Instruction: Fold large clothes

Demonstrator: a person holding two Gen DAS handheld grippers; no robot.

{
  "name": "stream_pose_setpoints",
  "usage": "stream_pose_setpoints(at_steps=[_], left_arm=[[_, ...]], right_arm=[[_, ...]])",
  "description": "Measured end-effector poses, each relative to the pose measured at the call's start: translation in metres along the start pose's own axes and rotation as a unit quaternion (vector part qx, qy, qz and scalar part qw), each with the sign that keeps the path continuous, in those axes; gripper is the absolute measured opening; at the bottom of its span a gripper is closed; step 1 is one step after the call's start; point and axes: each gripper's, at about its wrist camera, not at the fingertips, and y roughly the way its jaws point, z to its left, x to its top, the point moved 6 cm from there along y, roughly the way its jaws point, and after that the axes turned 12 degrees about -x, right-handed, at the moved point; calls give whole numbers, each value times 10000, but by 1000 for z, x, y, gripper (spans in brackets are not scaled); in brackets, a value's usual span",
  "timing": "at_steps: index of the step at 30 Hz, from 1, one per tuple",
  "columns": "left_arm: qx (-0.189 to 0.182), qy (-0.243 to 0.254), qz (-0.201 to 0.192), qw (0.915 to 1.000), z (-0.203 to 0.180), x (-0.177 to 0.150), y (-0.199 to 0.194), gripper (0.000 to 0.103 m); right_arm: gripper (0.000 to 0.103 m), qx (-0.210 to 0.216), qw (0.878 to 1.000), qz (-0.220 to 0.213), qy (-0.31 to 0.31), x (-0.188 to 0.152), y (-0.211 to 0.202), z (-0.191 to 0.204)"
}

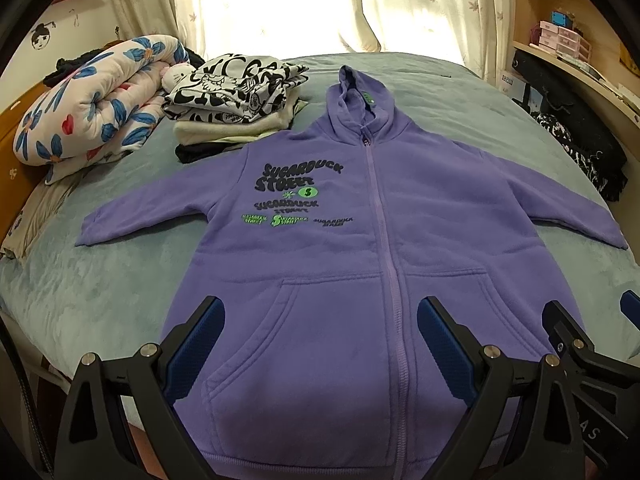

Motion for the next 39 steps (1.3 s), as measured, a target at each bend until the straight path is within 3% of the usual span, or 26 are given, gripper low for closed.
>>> stream_pose_setpoints(at_steps=[10, 16, 26, 29, 34, 39], left_arm=[[-52, 162, -213, 9996, -20, 24, 2, 96], [-197, 238, -415, 9987, -38, 57, 3, 96], [-795, 344, -1104, 9901, -83, 132, 2, 96], [-839, 521, -1160, 9883, -100, 155, 5, 96], [-1251, 526, -1170, 9838, -121, 187, 18, 96], [-1068, 686, -1262, 9839, -140, 212, 44, 96]], right_arm=[[103, 109, 9998, -93, 151, 21, 7, -16], [103, 179, 9987, -222, 419, 48, 11, -48], [103, 33, 9916, -241, 1272, 103, 38, -138], [103, -115, 9913, -244, 1285, 115, 47, -163], [103, -574, 9912, -323, 1151, 139, 62, -199], [103, -529, 9878, -21, 1466, 151, 99, -238]])
